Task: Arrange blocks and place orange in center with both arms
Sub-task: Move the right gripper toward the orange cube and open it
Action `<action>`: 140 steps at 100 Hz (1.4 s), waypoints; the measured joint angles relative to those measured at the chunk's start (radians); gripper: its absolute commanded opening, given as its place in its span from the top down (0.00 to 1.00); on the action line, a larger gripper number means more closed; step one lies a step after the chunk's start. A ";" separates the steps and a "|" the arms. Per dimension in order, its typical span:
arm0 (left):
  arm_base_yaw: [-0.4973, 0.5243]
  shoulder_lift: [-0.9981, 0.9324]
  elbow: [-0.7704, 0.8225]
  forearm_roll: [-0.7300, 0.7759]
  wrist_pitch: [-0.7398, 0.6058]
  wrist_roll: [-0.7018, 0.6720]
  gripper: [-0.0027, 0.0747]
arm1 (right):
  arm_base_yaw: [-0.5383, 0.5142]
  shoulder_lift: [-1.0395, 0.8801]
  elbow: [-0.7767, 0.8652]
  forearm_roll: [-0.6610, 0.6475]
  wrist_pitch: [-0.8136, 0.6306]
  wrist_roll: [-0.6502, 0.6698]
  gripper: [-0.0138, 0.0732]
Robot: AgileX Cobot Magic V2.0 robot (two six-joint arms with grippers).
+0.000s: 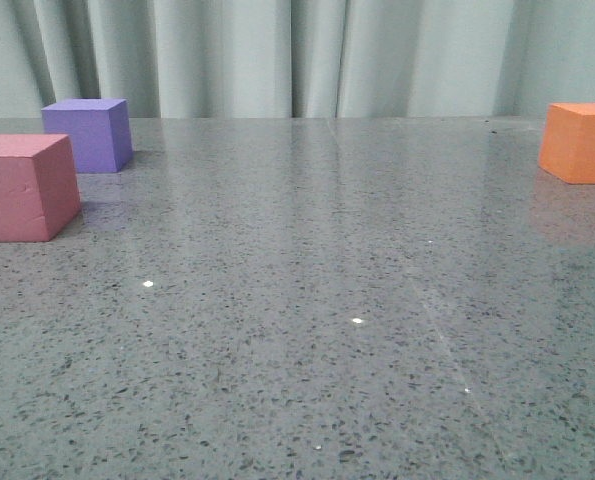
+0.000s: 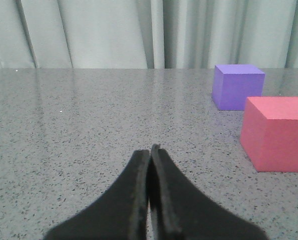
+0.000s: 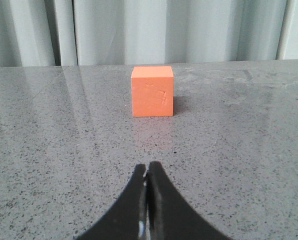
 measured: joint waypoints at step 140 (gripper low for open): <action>0.000 0.063 -0.207 -0.021 0.013 0.000 0.99 | 0.000 0.068 -0.161 -0.014 0.081 0.000 0.98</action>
